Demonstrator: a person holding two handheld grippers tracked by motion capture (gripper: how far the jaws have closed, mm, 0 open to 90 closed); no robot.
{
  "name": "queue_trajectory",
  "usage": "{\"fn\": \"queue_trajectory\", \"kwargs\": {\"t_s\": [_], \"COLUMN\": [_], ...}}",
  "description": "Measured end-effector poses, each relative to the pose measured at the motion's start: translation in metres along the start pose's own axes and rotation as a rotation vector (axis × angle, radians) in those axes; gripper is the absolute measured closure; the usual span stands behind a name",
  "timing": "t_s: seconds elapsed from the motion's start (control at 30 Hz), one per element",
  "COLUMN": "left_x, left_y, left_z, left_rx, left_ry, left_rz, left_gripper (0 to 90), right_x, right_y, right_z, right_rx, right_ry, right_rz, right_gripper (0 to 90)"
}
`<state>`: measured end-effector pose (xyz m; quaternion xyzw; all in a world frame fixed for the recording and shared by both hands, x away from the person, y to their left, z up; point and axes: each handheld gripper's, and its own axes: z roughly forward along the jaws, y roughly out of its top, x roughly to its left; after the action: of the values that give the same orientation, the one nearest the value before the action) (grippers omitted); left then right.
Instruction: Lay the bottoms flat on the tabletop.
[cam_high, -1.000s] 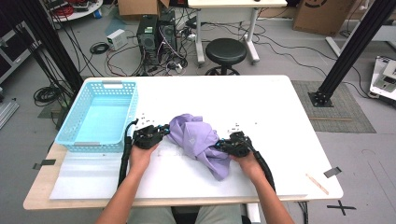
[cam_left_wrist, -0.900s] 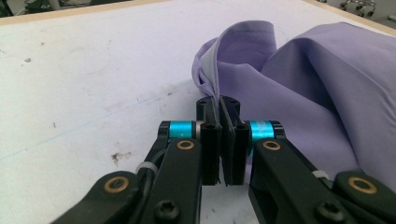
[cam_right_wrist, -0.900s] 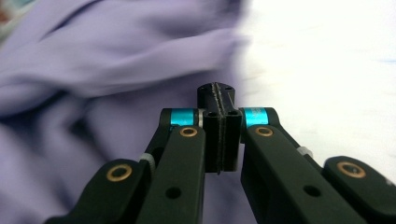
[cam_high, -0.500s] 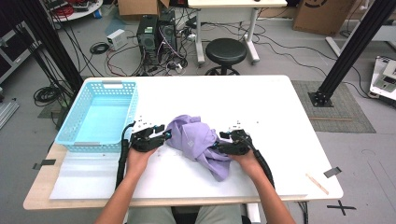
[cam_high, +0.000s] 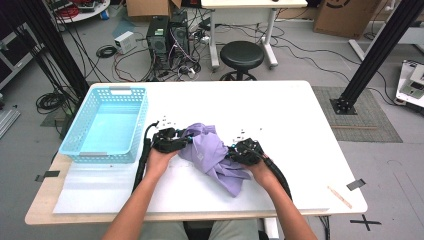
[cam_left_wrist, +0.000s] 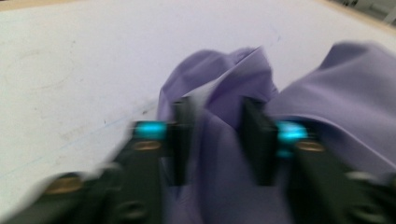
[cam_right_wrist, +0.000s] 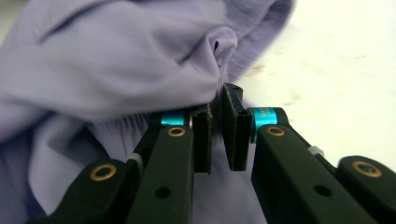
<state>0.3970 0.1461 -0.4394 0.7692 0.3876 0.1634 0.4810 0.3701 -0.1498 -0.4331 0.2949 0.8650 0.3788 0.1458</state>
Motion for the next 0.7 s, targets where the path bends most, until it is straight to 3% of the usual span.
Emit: {"fn": "queue_trajectory", "kwargs": {"t_s": [0.03,0.17,0.3,0.4,0.6,0.67,0.7], "left_x": [-0.001,0.003,0.005,0.005,-0.005,-0.011,-0.013], "left_y": [-0.001,-0.003,-0.008,-0.014,-0.029,-0.03,-0.03], "left_z": [-0.001,-0.01,-0.022,-0.031,-0.047,-0.049,-0.049], "left_rx": [-0.003,-0.015,-0.019,-0.03,-0.026,-0.019,-0.014], "left_ry": [0.012,0.02,0.024,0.027,-0.004,-0.028,-0.037], "left_rz": [0.003,-0.025,-0.033,-0.038,-0.03,-0.01,0.004], "left_gripper": [85.0,85.6,85.6,85.6,85.6,85.5,85.2], "right_x": [-0.002,-0.015,-0.032,-0.047,-0.08,-0.083,-0.083], "right_y": [0.0,0.007,0.022,0.029,0.024,0.021,0.02], "right_z": [-0.004,-0.017,-0.024,-0.024,-0.023,-0.023,-0.022], "right_rx": [-0.009,-0.035,-0.02,-0.005,0.004,-0.01,-0.01], "right_ry": [-0.02,-0.137,-0.261,-0.319,-0.456,-0.456,-0.454], "right_rz": [-0.001,-0.006,-0.041,-0.034,0.084,0.129,0.128], "right_gripper": [85.2,85.3,85.3,85.3,85.0,81.9,78.4]}}
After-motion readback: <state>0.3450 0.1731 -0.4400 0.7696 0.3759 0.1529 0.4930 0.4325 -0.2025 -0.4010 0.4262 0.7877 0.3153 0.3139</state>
